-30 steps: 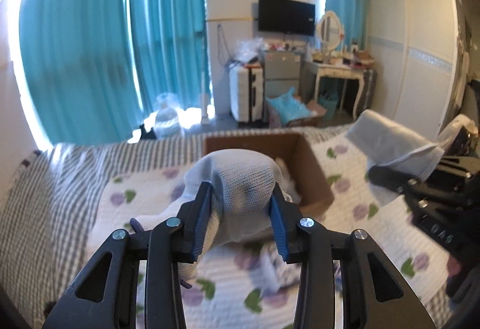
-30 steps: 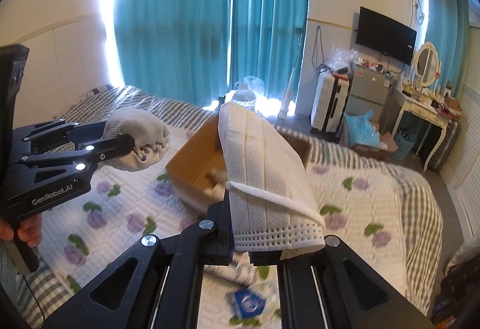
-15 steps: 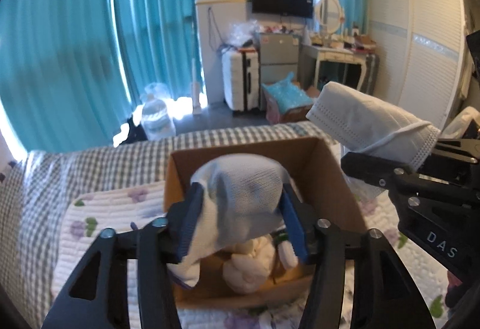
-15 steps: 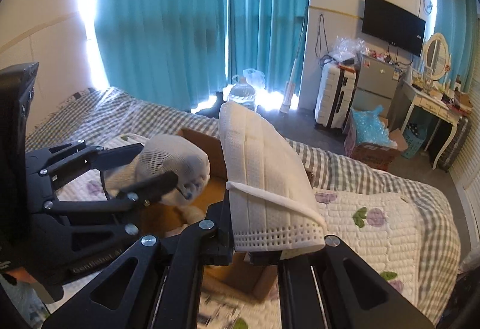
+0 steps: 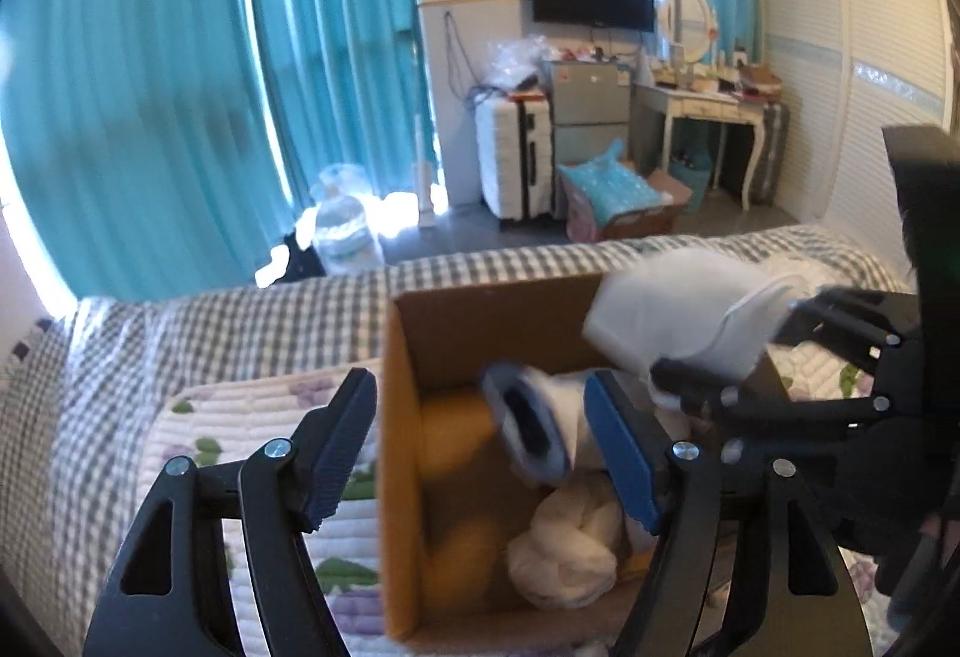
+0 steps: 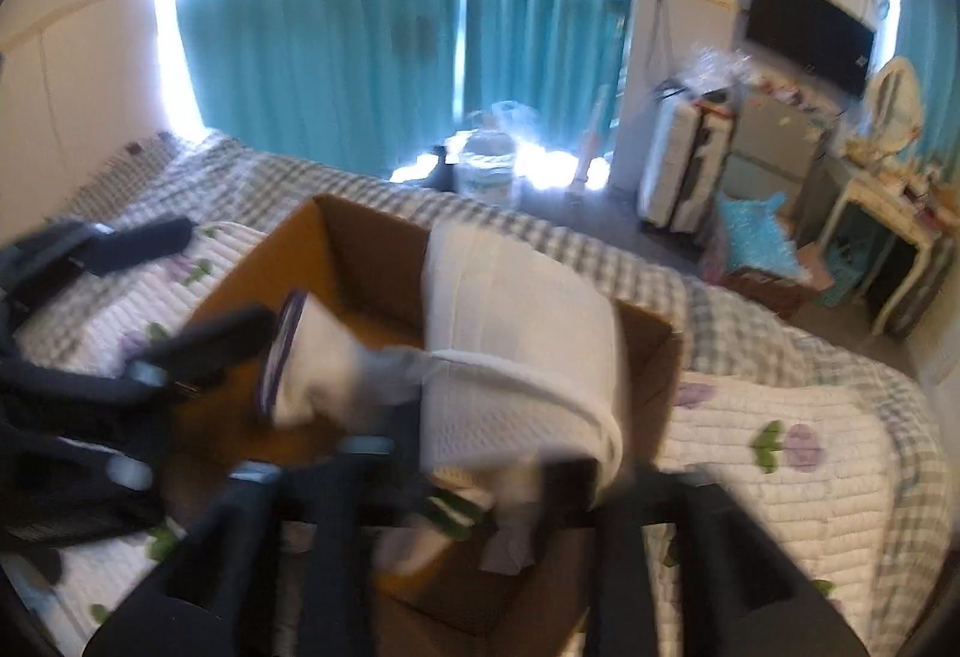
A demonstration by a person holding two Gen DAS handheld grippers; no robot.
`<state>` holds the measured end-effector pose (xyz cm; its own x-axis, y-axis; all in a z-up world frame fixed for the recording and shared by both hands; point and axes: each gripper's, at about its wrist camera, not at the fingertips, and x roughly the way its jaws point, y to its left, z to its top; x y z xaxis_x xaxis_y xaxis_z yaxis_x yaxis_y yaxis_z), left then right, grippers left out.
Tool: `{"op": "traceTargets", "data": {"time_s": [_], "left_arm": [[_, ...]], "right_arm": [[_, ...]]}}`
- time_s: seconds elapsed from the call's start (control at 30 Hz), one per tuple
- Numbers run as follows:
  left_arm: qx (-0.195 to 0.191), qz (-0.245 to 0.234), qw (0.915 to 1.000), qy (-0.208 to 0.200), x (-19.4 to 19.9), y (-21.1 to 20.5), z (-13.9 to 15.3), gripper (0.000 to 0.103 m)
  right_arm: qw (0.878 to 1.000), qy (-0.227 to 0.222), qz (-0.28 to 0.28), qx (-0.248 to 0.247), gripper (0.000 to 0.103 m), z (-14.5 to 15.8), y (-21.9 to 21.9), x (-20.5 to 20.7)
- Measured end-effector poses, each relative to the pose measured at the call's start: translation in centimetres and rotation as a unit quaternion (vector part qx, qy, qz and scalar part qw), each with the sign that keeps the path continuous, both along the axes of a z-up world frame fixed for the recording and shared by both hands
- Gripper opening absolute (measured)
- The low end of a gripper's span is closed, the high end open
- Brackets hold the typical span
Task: Organize soft objects
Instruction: 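Carry the sock and mask into the box and open both tools, then grasp the floral tissue pack with the left tool while the right grasps the blue Vinda pack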
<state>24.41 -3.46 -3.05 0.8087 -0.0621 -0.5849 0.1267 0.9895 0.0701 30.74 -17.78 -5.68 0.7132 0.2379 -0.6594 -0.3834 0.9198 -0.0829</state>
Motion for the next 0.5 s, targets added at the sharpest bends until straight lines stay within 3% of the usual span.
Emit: {"op": "traceTargets", "data": {"time_s": [0.2,0.33,0.43,0.5], "left_arm": [[-0.010,0.014,0.9998,-0.007,-3.4,1.4,2.5,0.073],[0.001,0.016,0.9996,-0.025,-7.1,1.4,4.9,0.074],[-0.004,0.015,0.9992,-0.036,-10.7,1.2,7.1,0.100],[-0.007,0.019,0.9982,-0.057,-12.8,1.1,8.3,0.102]], "right_arm": [[0.999,-0.005,-0.023,0.037,0.060,2.3,-1.9,-2.8],[0.999,-0.033,-0.027,0.028,0.078,6.0,-2.9,-7.3],[0.998,-0.047,-0.031,0.020,0.083,9.0,-3.7,-11.1],[0.998,-0.057,-0.031,0.019,0.089,10.7,-4.4,-13.5]]}}
